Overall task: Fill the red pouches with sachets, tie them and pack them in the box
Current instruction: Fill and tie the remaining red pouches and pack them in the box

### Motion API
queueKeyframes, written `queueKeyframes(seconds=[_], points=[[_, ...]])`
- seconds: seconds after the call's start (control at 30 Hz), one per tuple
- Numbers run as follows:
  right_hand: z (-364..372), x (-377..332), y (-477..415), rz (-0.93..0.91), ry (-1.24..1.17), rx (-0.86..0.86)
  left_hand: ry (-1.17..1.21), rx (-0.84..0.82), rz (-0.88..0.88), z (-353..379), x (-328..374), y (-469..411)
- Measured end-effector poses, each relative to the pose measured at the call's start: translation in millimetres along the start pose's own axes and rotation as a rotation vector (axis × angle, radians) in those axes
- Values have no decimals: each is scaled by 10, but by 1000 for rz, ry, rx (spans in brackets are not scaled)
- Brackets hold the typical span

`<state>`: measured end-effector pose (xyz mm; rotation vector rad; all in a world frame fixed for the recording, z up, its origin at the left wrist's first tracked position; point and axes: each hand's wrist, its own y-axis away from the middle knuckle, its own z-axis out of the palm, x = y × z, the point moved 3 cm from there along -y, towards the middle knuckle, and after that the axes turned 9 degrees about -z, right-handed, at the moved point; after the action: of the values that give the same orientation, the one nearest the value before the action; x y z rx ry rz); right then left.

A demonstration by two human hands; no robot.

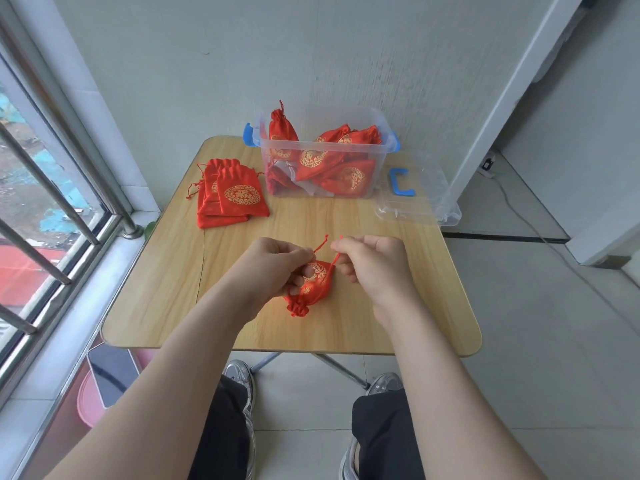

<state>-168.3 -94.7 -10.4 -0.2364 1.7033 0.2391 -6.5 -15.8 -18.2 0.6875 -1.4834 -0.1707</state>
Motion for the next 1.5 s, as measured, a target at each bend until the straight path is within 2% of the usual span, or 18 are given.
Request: queueKeyframes(seconds=[0.1,0.2,0.3,0.6,0.8,0.97,1.17,1.33,1.5], points=[[25,-86,39,-89,-14,-146,-143,-33,31,31,25,35],[49,-76,55,-167,40,-124,-212,-76,53,49,47,63],[16,-33,10,-174,100,-85,-190,-117,51,45,64,85],[3,15,-12,-198,163,-162,-228,-141,103,9,57,91],[31,-113,54,-433,338,-113,-120,-72,34,6,53,63],[70,-130,135,-534,499,-241,-34,-24,-23,-33,25,35],[126,-120,116,-648,648,-262,-55,-41,-50,-71,34,33],[184,-74,99,-627,774,-266,-73,-29,-29,-69,9,40],[106,-28,54,-378,590,-229,-226,218,148,-90,56,91]])
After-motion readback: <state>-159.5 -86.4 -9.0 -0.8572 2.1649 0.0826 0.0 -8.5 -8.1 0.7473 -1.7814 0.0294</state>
